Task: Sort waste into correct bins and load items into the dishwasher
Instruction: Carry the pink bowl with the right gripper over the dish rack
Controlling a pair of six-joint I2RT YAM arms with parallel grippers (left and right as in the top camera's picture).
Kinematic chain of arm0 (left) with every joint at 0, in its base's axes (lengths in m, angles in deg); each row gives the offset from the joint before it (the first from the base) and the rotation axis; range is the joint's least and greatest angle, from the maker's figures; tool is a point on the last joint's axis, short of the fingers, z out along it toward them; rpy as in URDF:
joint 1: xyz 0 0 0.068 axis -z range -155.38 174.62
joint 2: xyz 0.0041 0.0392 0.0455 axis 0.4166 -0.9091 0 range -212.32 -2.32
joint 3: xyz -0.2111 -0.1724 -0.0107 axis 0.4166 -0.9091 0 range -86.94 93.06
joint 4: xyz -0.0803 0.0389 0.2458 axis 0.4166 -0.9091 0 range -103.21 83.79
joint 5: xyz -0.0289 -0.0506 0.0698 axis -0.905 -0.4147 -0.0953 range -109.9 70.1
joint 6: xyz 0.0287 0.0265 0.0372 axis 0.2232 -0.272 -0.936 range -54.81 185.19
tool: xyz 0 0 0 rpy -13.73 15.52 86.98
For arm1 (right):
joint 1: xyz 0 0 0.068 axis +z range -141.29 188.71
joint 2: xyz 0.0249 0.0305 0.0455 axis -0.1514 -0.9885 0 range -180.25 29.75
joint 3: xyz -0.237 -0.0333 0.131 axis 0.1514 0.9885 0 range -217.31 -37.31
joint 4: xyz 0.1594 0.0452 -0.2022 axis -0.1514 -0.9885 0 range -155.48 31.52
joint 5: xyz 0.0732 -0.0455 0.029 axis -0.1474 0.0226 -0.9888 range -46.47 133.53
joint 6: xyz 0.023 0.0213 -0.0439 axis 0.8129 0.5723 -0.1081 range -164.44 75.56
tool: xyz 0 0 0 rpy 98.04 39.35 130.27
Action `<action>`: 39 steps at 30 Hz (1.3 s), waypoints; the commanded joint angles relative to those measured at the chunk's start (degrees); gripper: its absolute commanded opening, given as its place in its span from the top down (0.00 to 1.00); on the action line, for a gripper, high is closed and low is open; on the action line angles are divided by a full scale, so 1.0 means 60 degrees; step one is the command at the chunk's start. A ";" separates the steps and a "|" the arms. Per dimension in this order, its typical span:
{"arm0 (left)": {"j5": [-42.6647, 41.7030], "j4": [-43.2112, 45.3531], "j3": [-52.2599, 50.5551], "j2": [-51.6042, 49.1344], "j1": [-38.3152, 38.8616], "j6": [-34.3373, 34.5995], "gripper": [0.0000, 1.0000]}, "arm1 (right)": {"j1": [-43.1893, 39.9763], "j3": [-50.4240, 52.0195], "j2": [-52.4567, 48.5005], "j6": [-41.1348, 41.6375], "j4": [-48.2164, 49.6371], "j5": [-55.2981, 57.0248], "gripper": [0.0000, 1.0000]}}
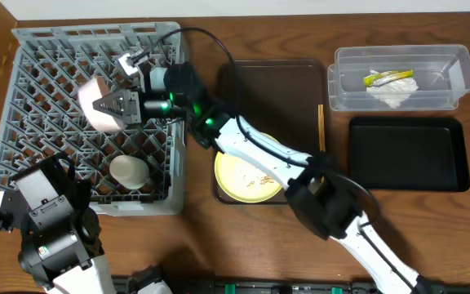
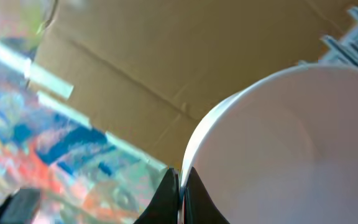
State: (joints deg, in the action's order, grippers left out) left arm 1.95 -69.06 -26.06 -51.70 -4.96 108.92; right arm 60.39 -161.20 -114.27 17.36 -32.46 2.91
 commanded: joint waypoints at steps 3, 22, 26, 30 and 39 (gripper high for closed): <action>0.0226 -0.0036 0.0204 0.0007 -0.0040 0.0087 0.06 | 0.0062 -0.0004 -0.0820 0.0987 0.0393 0.0947 0.99; 0.0226 -0.0036 0.0204 0.0007 -0.0040 0.0087 0.06 | 0.0124 -0.0004 -0.1486 0.1224 0.2368 -0.0029 0.99; 0.0226 -0.0036 0.0204 0.0007 -0.0040 0.0087 0.06 | 0.0073 -0.0004 -0.1486 0.0918 0.1432 0.0266 0.99; 0.0226 -0.0036 0.0204 0.0007 -0.0040 0.0087 0.06 | -0.0066 -0.0004 -0.1486 0.0481 0.1115 0.0295 0.99; 0.0226 -0.0036 0.0204 0.0007 -0.0040 0.0087 0.06 | -0.0200 -0.0007 -0.1279 -0.0149 0.0914 0.0197 0.96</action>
State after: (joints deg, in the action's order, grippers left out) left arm 1.95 -69.06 -26.06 -51.70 -4.96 108.92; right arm 59.45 -161.25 -123.04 19.72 -25.53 4.25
